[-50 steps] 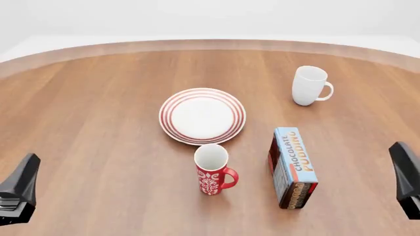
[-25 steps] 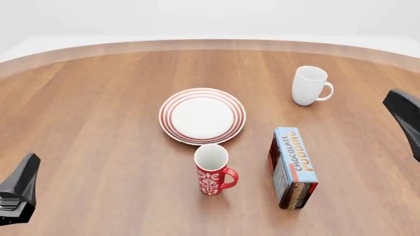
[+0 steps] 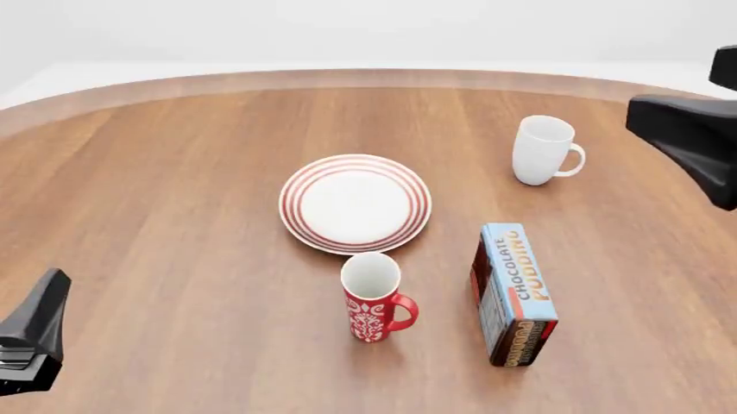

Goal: Pick up the red mug and put it on the plate

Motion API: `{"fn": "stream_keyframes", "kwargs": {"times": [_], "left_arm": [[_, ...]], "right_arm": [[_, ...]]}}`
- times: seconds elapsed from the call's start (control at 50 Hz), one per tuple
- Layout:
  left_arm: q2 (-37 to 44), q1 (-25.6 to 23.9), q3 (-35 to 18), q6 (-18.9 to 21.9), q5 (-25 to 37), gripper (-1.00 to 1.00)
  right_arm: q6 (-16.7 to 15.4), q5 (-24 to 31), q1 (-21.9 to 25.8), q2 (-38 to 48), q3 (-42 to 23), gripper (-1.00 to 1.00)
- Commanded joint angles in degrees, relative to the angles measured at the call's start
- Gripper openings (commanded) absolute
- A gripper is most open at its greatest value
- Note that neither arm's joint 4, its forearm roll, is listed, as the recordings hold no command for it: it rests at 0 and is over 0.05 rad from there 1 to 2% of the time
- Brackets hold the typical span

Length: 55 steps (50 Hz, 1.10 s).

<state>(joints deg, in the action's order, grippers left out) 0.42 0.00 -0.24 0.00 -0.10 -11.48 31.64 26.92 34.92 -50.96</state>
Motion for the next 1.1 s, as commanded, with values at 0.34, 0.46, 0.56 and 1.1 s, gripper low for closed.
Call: {"fn": "stream_keyframes", "kwargs": {"times": [0.34,0.46,0.56,1.1], "left_arm": [[0.0,0.0,0.0,0.0,0.0,1.0],[0.0,0.0,0.0,0.0,0.0,1.0],[0.0,0.0,0.0,0.0,0.0,1.0],[0.0,0.0,0.0,0.0,0.0,1.0]], "right_arm": [[-1.19,3.99,5.15,13.93,-3.03,1.0],[-3.52,6.12,5.91,15.23,-3.5,1.0],[-1.65,4.19,9.85,19.33,1.19,1.0],[0.38,-1.12,13.5,25.01,4.08,1.0]]}}
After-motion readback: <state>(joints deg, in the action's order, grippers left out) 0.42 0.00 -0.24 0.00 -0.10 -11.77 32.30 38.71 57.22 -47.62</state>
